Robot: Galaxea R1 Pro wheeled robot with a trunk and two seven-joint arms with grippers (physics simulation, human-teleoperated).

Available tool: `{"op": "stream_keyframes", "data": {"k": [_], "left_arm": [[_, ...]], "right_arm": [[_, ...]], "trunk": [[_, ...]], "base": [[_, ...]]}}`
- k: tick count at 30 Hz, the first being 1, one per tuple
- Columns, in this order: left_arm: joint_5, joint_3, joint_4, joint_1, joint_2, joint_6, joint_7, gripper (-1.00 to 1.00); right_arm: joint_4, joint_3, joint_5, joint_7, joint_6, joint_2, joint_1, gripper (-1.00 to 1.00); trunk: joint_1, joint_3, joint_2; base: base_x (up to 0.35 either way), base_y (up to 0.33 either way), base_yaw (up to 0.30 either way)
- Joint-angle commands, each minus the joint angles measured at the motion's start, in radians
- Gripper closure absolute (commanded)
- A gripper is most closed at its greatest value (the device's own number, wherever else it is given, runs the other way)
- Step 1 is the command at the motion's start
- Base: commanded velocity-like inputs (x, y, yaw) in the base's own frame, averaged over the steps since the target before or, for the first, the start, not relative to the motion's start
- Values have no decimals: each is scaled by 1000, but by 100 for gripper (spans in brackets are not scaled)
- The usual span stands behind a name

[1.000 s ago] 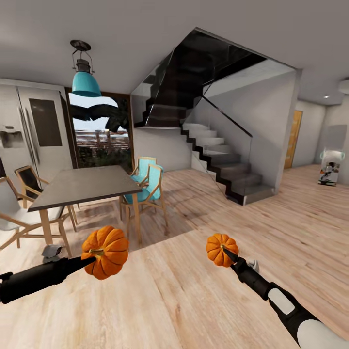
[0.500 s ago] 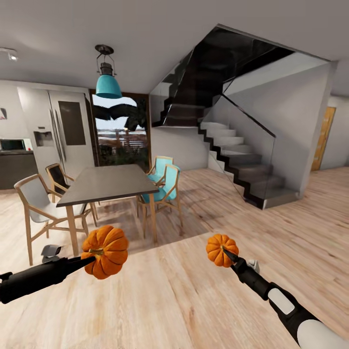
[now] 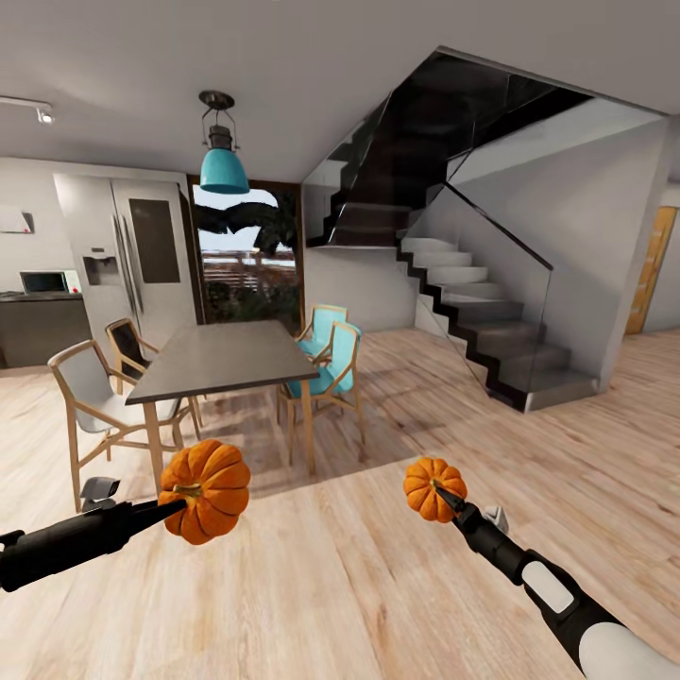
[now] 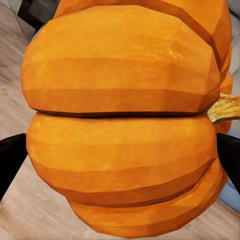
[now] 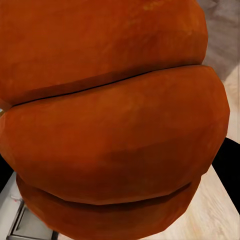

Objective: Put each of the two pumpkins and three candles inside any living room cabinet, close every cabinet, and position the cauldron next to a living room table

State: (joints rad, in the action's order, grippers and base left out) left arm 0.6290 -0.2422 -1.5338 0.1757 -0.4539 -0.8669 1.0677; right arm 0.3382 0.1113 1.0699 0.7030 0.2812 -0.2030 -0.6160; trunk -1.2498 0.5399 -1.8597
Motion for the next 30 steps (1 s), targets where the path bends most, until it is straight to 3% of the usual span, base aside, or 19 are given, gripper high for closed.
{"op": "stream_keyframes", "data": {"k": [1, 9, 30], "left_arm": [[1, 0, 0, 1, 0, -4, -2, 100], [2, 0, 0, 1, 0, -4, -2, 100], [2, 0, 0, 1, 0, -4, -2, 100]], "right_arm": [[0, 6, 10, 2, 4, -1, -1, 100], [6, 6, 10, -3, 4, -1, -1, 100], [6, 8, 8, -10, 4, -1, -1, 100]], "trunk": [[4, -2, 7], [23, -19, 42], [23, -19, 42]], "base": [[0, 0, 0], [0, 0, 81], [0, 0, 287]]}}
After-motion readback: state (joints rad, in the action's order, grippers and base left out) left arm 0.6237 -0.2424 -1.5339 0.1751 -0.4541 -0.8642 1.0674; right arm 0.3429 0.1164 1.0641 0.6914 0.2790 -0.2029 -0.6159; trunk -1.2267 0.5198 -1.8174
